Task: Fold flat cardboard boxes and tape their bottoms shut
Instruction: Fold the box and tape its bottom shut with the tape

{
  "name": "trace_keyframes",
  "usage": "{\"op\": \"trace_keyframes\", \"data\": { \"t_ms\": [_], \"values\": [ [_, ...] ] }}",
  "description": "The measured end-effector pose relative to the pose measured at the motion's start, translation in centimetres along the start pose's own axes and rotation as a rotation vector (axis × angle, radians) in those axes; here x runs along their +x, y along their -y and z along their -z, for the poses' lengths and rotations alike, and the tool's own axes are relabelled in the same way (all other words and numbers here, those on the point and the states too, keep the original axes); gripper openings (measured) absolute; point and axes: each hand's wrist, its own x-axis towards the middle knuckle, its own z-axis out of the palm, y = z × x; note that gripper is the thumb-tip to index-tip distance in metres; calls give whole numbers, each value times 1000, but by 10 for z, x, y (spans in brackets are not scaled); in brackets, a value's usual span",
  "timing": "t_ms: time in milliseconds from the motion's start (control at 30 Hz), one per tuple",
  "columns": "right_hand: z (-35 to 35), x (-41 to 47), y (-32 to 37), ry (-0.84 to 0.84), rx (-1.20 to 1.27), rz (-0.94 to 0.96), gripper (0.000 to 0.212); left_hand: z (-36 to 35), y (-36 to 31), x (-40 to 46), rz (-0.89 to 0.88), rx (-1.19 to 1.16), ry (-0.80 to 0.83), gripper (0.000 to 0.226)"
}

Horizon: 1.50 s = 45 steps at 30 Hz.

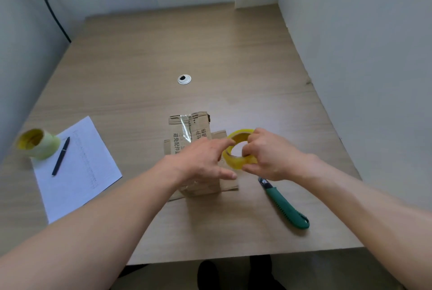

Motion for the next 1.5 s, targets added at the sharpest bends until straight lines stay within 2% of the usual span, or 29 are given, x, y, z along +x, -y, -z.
{"op": "trace_keyframes", "data": {
  "t_ms": [133, 233, 333, 433, 500, 533, 600, 633, 667, 700, 800, 867, 933, 1000, 1167, 1333, 1433, 1500],
  "values": [
    [-3, 4, 5, -110, -35, -11, 26, 11, -14, 14, 164, 51, 17, 71],
    [-8, 2, 9, -140, -37, -48, 31, 13, -23, 21, 263, 42, -1, 48],
    [-18, -2, 17, -204, -58, -69, 32, 8, -21, 21, 337, -24, -45, 41],
    [-38, -26, 18, -451, 143, -124, 36, 3, -18, 17, 365, -61, -96, 39],
    [-63, -58, 11, -615, 238, -308, 52, 2, -19, 17, 373, -83, -107, 36],
    [-78, -76, 8, -574, 245, -464, 59, 2, -18, 16, 381, -100, -103, 34],
    [-109, -107, 8, -236, 160, -746, 69, 4, -18, 17, 395, -141, -85, 28],
    [-124, -118, 10, -73, 100, -798, 68, 3, -17, 17, 399, -162, -79, 26],
    [-135, -125, 14, -7, 70, -803, 62, 2, -17, 18, 399, -181, -74, 26],
    [-141, -127, 18, -32, 95, -804, 54, 2, -16, 17, 396, -195, -75, 26],
    [-138, -123, 34, -317, 429, -770, 37, 2, -12, 17, 361, -233, -81, 27],
    [-127, -119, 52, -450, 558, -611, 34, 3, -10, 15, 339, -251, -80, 28],
    [-116, -115, 69, -518, 589, -464, 34, 3, -10, 14, 325, -271, -81, 28],
    [-111, -108, 77, -517, 576, -406, 35, 3, -9, 14, 306, -280, -81, 29],
    [-110, -101, 82, -535, 512, -394, 33, 2, -8, 12, 284, -296, -77, 26],
    [-121, -92, 78, -428, 421, -392, 37, 1, -6, 11, 267, -308, -78, 26],
    [-130, -99, 65, -418, 333, -549, 38, 1, -7, 9, 263, -298, -87, 27],
    [-129, -108, 48, -308, 212, -736, 41, 1, -8, 8, 270, -288, -96, 27]
  ]
}}
